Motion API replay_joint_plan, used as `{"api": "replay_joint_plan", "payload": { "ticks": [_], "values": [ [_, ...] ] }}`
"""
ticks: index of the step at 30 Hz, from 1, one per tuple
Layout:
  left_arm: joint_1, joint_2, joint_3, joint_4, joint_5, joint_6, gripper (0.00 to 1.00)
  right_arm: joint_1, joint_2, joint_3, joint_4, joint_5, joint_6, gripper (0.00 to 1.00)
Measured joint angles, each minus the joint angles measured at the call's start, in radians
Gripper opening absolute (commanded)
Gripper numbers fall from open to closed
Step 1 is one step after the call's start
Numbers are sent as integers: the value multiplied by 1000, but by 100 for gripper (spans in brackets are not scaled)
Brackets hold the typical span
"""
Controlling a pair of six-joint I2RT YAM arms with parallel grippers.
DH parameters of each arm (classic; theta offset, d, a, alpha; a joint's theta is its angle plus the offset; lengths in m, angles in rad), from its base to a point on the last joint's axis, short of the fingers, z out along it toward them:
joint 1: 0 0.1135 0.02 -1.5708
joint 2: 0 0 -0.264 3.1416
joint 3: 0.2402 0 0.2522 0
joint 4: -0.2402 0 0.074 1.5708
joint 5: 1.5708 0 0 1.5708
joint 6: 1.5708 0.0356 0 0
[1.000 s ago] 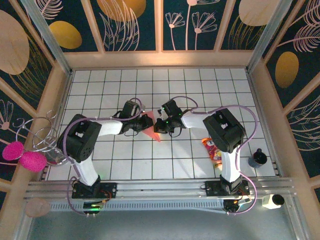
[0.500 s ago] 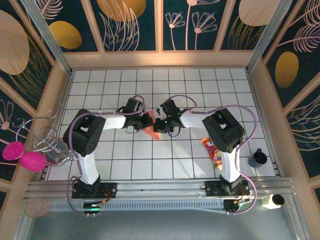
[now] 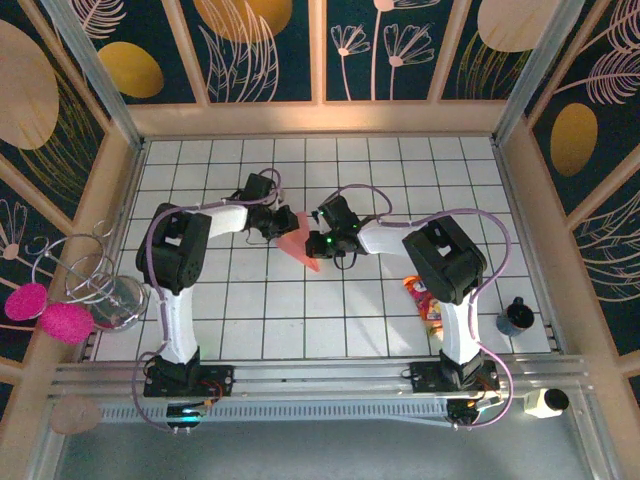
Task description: Fold a paper plane with a square sheet of paper (pick it up from the middle)
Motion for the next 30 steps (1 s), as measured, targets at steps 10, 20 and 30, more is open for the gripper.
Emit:
{"api": "replay_joint_plan", "payload": {
  "ticks": [10,20,30],
  "values": [
    [61,61,134,-84,-62,81,16,2,0,-1,11,24,0,3],
    [138,-15,98,-52,-167,109,19,2,-2,-1,11,21,0,3],
    [-27,-143,-97,73,-31,13,15,-4,-3,-5,12,3,-1,3]
  ]
}}
